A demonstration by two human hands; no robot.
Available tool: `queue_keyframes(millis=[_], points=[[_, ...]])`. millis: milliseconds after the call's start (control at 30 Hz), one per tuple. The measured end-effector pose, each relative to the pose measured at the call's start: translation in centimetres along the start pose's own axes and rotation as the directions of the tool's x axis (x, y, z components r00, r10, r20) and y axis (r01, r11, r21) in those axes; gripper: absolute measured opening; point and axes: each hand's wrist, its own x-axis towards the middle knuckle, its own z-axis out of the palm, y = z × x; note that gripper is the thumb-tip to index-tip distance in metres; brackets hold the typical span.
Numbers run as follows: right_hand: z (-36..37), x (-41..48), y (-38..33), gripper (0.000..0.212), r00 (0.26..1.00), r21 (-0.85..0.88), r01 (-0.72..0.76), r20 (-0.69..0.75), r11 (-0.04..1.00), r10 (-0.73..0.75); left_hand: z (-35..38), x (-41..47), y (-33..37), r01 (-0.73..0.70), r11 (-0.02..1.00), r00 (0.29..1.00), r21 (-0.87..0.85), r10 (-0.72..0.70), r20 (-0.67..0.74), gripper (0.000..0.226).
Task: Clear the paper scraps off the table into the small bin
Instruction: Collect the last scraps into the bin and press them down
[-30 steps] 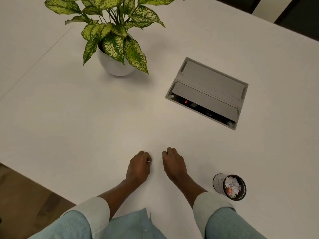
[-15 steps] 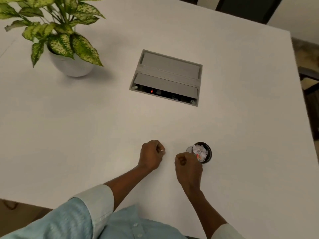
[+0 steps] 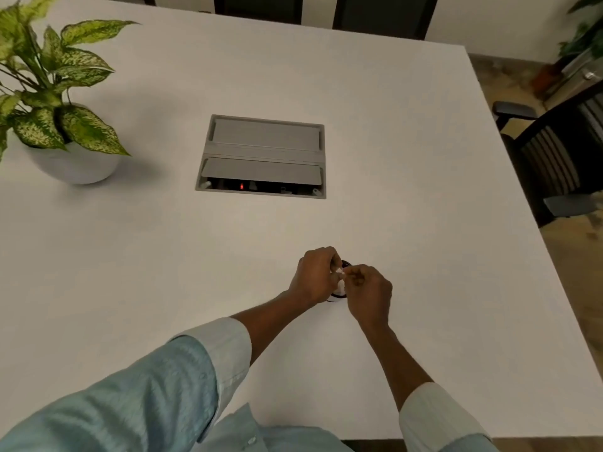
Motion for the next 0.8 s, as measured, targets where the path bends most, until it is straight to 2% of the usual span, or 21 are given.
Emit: queue_keyframes(millis=[167, 267, 333, 400, 467, 567, 633, 700, 800], points=[[0.4, -0.4, 1.1, 0.024, 0.996, -0.037, 0.079, 0.036, 0.996, -0.078, -0.3, -1.2, -1.5, 0.036, 0.996, 0.998, 0.082, -0.033, -0.045, 0.006], [0.5, -1.2, 1.7, 0.032, 0.976, -0.091, 0.214, 0.051, 0.973, -0.21, -1.2, -3.1, -4.0, 0.06, 0.986, 0.994, 0.157, -0.044, -0.104, 0.01], [0.6, -1.8, 1.9, 0.042, 0.951, -0.176, 0.304, 0.105, 0.936, -0.289, -1.9, -4.6, -6.1, 0.062, 0.959, 0.996, 0.276, -0.044, -0.071, 0.013], [0.7, -2.1, 2.3, 0.053, 0.909, -0.254, 0.415, 0.158, 0.873, -0.386, -2.3, -6.3, -8.2, 0.052, 0.915, 0.997, 0.4, -0.071, 0.032, 0.033], [0.7, -2.4, 2.8, 0.055, 0.861, -0.303, 0.507, 0.216, 0.807, -0.46, -2.5, -7.9, -10.3, 0.042, 0.862, 0.982, 0.505, -0.13, 0.14, 0.062], [0.9, -2.7, 3.7, 0.053, 0.821, -0.335, 0.566, 0.313, 0.753, -0.478, -2.4, -9.8, -13.0, 0.043, 0.787, 0.946, 0.615, -0.23, 0.23, 0.111], [1.1, -2.8, 4.4, 0.055, 0.811, -0.363, 0.575, 0.372, 0.733, -0.452, -2.3, -10.8, -14.4, 0.059, 0.744, 0.915, 0.665, -0.306, 0.261, 0.136], [1.2, -2.6, 4.7, 0.054, 0.802, -0.403, 0.586, 0.412, 0.702, -0.433, -2.6, -11.4, -15.2, 0.065, 0.731, 0.882, 0.679, -0.36, 0.304, 0.151], [1.3, -2.1, 4.9, 0.052, 0.794, -0.47, 0.6, 0.452, 0.647, -0.407, -2.9, -11.6, -15.4, 0.045, 0.725, 0.854, 0.688, -0.385, 0.35, 0.159]])
